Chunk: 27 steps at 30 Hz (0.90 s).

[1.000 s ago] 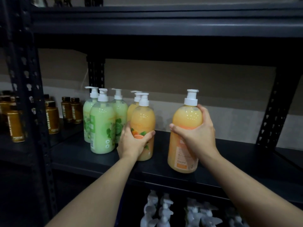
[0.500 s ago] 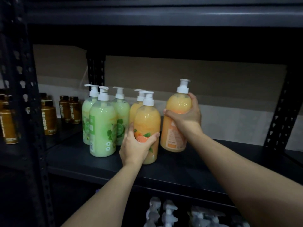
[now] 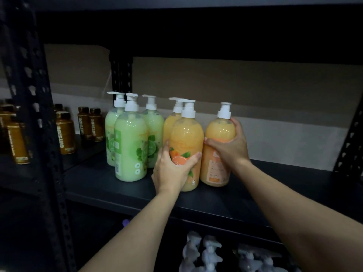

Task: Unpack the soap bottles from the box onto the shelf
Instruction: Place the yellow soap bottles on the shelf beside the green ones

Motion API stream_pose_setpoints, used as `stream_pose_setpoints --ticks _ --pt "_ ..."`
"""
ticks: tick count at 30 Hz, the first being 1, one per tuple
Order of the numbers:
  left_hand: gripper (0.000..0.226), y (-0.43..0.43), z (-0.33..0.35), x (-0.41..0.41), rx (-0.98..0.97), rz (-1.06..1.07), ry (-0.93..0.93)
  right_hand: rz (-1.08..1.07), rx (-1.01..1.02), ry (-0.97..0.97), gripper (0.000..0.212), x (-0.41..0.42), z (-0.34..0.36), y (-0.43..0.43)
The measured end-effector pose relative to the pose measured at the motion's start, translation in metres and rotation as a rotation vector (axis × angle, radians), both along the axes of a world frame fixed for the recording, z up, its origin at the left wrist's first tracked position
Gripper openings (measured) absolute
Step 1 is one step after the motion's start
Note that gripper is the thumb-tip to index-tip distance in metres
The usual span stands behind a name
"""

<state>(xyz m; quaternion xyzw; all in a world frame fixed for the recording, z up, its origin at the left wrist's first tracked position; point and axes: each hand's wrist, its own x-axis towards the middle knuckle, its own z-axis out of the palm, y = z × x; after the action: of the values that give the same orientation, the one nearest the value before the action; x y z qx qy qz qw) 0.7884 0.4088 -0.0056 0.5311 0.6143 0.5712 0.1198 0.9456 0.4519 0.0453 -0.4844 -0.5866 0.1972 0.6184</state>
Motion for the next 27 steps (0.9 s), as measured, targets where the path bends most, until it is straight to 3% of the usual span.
stream_pose_setpoints --ticks 6,10,13,18,21,27 --pt "0.108 -0.001 -0.001 -0.001 0.0 -0.006 0.019 0.239 -0.125 -0.004 0.095 0.012 0.004 -0.005" --pt "0.107 -0.002 0.0 0.0 -0.014 -0.019 0.037 0.355 -0.267 -0.1 0.109 0.025 0.006 -0.013" --pt "0.11 -0.003 0.003 -0.002 -0.045 -0.069 0.042 0.334 -0.315 -0.164 0.119 0.031 0.008 -0.02" --pt "0.128 -0.005 0.008 -0.013 -0.084 -0.222 0.046 0.187 -0.282 -0.138 0.117 0.022 -0.001 -0.027" --pt "0.122 -0.014 0.003 -0.02 -0.142 -0.328 0.068 0.158 -0.277 -0.132 0.118 0.017 -0.003 -0.028" --pt "0.112 -0.011 -0.008 -0.017 -0.128 -0.304 -0.019 0.068 -0.273 -0.158 0.121 0.014 -0.005 -0.028"
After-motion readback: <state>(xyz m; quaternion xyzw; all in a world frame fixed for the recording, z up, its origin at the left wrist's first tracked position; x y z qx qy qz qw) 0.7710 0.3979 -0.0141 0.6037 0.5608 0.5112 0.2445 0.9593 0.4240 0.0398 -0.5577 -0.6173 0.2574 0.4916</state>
